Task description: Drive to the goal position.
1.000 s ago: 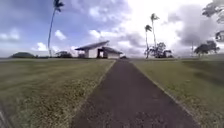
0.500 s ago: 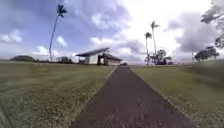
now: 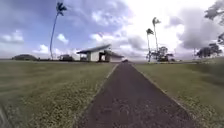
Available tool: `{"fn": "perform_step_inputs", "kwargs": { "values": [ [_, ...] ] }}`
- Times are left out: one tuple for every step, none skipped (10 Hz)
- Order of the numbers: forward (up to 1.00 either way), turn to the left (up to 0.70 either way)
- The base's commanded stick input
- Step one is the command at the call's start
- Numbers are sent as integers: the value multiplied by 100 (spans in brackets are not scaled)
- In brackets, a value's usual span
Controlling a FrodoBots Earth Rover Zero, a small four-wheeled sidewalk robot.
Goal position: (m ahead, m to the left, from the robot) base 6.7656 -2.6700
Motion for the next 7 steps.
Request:
{"fn": "perform_step_inputs", "kwargs": {
  "values": [
    [85,0],
    [85,0],
    [85,-1],
    [85,-5],
    [85,-9],
    [85,-16],
    [85,-24]
  ]
}}
